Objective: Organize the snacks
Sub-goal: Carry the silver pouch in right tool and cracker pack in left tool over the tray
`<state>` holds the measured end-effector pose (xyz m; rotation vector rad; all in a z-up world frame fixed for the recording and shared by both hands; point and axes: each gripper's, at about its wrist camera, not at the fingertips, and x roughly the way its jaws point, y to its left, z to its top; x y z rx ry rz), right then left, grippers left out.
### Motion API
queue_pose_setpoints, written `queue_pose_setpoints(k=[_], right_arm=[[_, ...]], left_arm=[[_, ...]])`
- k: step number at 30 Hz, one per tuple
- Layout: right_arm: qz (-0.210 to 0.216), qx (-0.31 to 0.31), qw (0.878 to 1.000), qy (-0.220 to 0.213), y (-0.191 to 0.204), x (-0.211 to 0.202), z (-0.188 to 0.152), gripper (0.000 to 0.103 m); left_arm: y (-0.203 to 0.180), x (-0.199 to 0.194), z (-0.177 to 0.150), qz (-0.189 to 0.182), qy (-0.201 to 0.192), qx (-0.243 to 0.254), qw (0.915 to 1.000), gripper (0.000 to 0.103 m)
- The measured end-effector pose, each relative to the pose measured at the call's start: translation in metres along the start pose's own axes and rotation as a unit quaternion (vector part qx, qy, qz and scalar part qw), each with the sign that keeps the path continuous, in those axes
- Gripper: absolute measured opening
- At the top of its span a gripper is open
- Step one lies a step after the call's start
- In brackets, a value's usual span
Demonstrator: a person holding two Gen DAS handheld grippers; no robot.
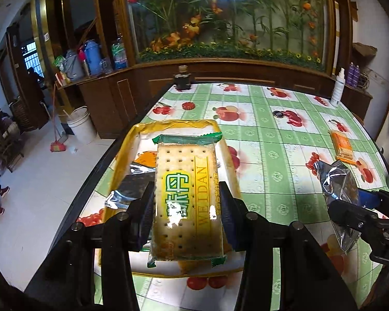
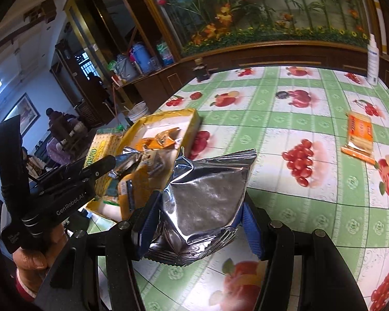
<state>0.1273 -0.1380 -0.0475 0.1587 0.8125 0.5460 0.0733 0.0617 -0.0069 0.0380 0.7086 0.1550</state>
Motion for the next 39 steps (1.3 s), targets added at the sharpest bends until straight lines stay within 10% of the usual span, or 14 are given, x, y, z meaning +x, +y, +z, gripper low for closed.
queue_pose_setpoints(k=[39], right_arm=[[0.069, -0.032, 0.997, 0.003, 0.058, 0.037, 0.029, 0.06]], left_arm=[[0.05, 0.005, 0.005, 0.058, -0.006, -0.041, 0.9975, 0.044]])
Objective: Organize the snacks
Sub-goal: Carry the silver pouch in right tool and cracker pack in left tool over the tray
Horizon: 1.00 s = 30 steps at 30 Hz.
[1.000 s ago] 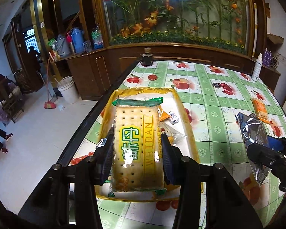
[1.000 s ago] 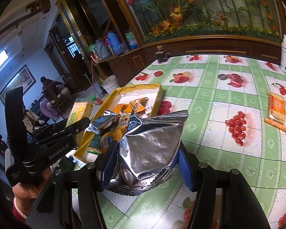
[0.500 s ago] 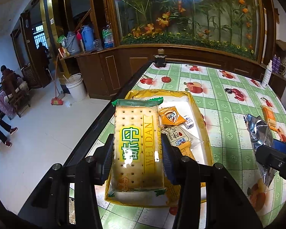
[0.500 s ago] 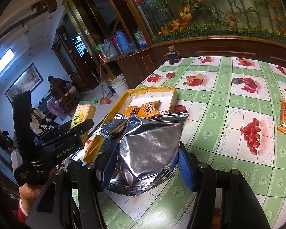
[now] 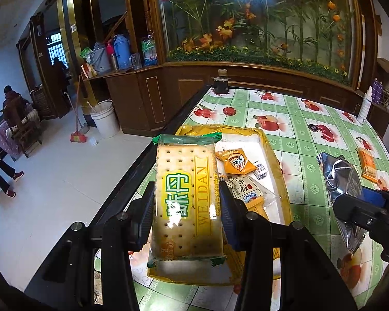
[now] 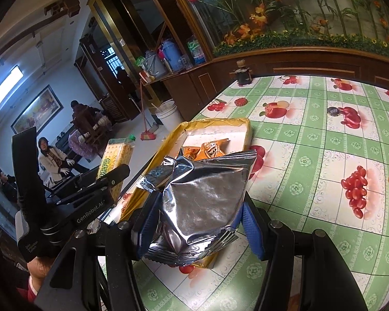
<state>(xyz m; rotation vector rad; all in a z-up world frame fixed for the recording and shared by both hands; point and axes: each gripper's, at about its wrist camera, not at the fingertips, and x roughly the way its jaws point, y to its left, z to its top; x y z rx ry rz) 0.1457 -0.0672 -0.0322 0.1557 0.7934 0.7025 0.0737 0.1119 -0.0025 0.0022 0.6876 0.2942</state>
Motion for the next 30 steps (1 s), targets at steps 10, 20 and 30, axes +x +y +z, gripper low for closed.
queue_pose_setpoints(k=[10, 20, 30], right_arm=[[0.011, -0.003, 1.0, 0.0, 0.007, 0.012, 0.008, 0.06], [0.013, 0.001, 1.0, 0.006, 0.006, 0.024, 0.012, 0.06], [0.012, 0.008, 1.0, 0.019, -0.002, 0.044, 0.02, 0.06]], left_arm=[[0.006, 0.002, 0.003, 0.008, -0.007, -0.003, 0.9999, 0.044], [0.008, 0.01, 0.002, 0.004, 0.004, -0.005, 1.0, 0.044], [0.013, 0.021, 0.001, -0.009, 0.025, -0.011, 0.9996, 0.044]])
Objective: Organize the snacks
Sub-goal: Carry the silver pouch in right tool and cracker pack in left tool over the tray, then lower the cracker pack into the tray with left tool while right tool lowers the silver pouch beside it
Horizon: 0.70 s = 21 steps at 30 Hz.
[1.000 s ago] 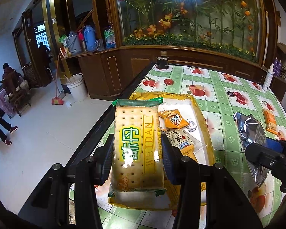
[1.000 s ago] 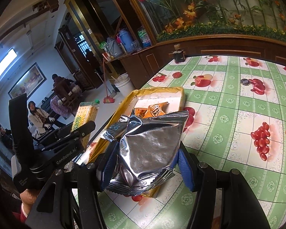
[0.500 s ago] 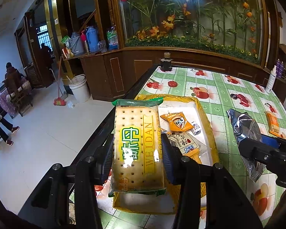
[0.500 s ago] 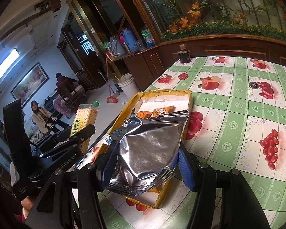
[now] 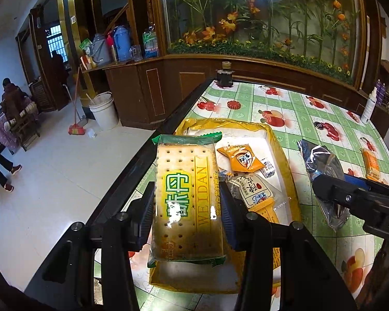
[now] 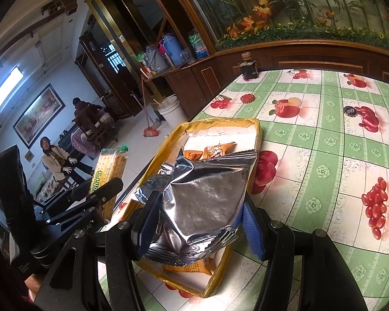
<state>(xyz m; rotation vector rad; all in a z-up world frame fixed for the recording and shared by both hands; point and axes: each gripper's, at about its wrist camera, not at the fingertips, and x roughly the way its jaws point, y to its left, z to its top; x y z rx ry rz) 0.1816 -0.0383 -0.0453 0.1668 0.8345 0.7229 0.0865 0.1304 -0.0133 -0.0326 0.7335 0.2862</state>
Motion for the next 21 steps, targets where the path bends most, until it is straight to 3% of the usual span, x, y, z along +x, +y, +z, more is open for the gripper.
queue_pose_setpoints(k=[15, 21], right_arm=[[-0.005, 0.003, 1.0, 0.008, -0.008, 0.03, 0.02, 0.06], [-0.012, 0.002, 1.0, 0.016, -0.014, 0.054, 0.036, 0.061]], left_arm=[[0.0, 0.033, -0.002, 0.001, 0.042, 0.002, 0.9991, 0.044], [-0.005, 0.052, -0.003, -0.025, 0.076, 0.003, 0.9968, 0.044]])
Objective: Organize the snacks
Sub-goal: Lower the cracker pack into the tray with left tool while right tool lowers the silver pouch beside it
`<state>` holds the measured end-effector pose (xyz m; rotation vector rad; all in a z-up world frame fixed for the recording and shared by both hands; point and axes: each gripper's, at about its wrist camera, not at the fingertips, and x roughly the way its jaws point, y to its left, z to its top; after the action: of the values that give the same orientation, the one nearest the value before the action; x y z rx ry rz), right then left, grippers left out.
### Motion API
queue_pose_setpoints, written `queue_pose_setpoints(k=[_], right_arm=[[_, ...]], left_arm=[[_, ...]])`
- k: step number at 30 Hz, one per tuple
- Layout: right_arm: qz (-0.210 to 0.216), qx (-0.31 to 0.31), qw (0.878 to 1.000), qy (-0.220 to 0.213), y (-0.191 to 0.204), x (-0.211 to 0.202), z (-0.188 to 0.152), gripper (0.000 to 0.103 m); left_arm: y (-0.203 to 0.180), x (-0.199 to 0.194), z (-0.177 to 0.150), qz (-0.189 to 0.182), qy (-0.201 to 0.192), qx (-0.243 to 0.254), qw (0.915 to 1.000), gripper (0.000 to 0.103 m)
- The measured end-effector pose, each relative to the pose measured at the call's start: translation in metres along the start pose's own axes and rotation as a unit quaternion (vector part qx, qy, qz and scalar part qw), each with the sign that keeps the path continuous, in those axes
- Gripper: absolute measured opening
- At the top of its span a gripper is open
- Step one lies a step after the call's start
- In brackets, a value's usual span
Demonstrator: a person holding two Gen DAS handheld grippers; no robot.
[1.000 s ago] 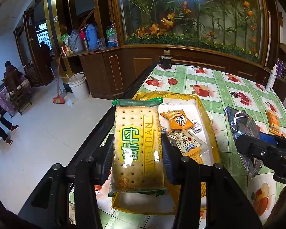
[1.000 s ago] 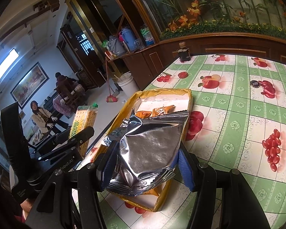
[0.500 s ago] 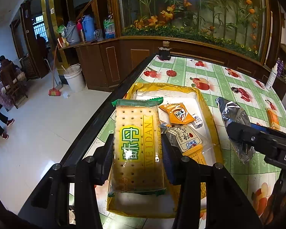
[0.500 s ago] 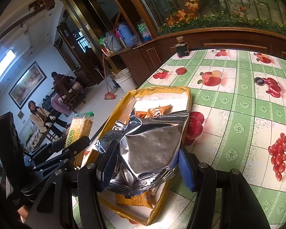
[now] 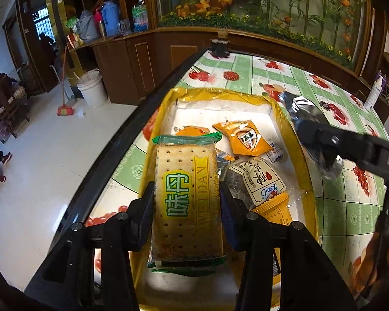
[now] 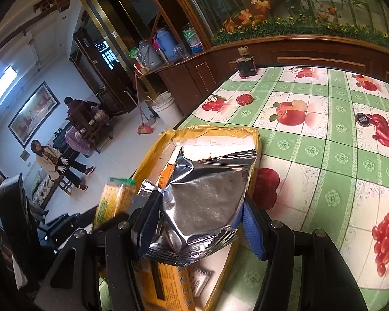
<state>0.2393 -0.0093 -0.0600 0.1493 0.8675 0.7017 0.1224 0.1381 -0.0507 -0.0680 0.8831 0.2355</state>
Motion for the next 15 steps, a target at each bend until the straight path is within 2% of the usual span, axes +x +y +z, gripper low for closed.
queue_pose_setpoints(k=[9, 15], right_arm=[[-0.007, -0.009, 0.999, 0.031, 0.004, 0.051, 0.017, 0.061], [-0.008, -0.011, 0.999, 0.038, 0.009, 0.067, 0.019, 0.061]], left_arm=[[-0.003, 0.009, 0.007, -0.001, 0.005, 0.004, 1.0, 0.044], [-0.002, 0.012, 0.008, 0.003, 0.004, 0.007, 1.0, 0.044]])
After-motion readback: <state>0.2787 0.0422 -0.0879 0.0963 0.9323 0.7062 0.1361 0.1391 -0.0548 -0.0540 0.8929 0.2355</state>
